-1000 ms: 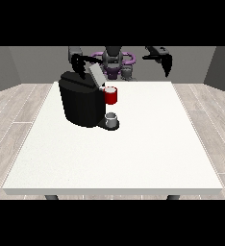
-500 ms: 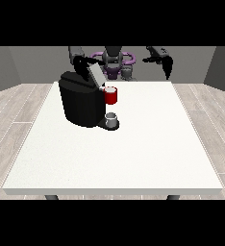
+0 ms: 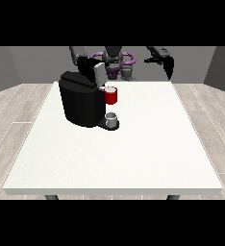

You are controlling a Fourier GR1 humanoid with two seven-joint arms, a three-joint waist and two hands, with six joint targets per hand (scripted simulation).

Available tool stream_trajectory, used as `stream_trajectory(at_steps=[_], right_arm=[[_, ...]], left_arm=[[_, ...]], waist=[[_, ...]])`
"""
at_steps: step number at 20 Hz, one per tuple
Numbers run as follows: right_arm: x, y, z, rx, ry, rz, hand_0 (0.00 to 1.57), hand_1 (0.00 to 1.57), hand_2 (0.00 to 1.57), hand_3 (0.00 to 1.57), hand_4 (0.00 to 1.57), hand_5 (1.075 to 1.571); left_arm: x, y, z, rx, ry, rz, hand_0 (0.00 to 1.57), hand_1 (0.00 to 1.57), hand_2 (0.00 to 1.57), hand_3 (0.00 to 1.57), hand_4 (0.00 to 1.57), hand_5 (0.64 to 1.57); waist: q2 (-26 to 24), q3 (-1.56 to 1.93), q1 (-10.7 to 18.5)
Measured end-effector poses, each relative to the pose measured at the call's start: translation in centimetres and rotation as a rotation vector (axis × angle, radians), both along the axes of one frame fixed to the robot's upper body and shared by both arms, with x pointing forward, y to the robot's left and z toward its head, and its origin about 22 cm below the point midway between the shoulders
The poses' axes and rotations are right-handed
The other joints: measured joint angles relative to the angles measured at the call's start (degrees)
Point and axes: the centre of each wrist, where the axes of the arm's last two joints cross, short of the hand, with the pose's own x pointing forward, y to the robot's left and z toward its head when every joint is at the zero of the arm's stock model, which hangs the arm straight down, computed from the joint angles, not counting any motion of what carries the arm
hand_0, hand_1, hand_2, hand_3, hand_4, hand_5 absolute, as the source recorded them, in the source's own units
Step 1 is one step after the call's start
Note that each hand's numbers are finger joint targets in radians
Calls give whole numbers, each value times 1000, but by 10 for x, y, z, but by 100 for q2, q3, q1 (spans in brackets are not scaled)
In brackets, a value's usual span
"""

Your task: Insert the coffee pod into the coffee machine and close the lid

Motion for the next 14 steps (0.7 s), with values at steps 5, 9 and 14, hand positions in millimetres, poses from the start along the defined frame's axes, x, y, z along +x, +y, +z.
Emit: stream_trajectory(at_steps=[5, 9, 14], right_arm=[[5, 11, 5, -31, -2, 32, 0, 0, 0, 0, 0, 1571], [6, 30, 11, -68, -23, 56, 0, 0, 0, 0, 125, 1571], [12, 33, 19, -104, -47, 55, 0, 0, 0, 0, 142, 1571]], left_arm=[[2, 2, 3, 8, 8, 14, 0, 0, 0, 0, 121, 1571], [5, 8, 6, -2, 14, 13, 0, 0, 0, 0, 154, 1571], [1, -3, 5, -2, -6, -25, 0, 0, 0, 0, 196, 1571]], waist=[[-8, 3, 5], [-19, 4, 28], [-43, 5, 148]])
